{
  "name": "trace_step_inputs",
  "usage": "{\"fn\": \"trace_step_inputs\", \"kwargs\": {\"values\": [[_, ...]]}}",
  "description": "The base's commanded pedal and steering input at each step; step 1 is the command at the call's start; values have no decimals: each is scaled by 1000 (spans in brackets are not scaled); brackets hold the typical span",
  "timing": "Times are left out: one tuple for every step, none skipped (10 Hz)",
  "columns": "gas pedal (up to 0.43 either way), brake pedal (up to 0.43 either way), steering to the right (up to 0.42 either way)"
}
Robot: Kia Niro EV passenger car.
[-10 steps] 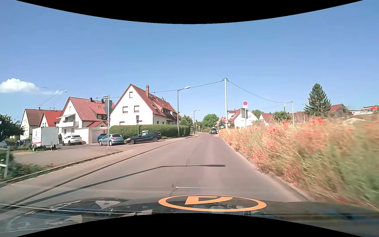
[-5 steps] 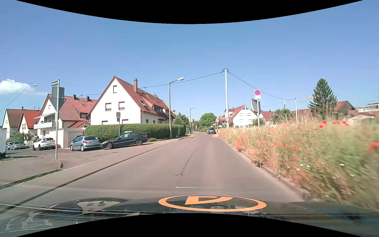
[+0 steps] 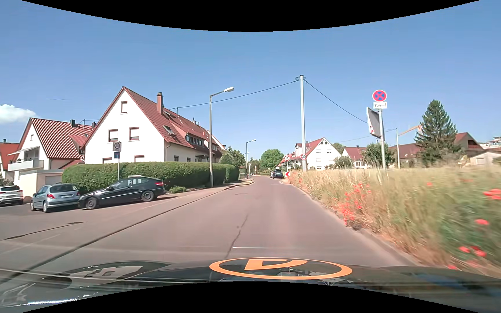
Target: Follow the waypoints while adhering to traffic rules and regulations
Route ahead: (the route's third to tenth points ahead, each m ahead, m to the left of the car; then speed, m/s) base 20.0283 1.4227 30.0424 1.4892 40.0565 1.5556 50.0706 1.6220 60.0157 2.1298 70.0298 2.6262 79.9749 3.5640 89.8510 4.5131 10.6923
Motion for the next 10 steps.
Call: {"fn": "trace_step_inputs", "kwargs": {"values": [[138,0,9],[138,0,8],[138,0,6],[138,0,5],[138,0,5],[150,0,0],[150,0,-4],[150,0,-7],[150,0,-8],[150,0,-13]]}}
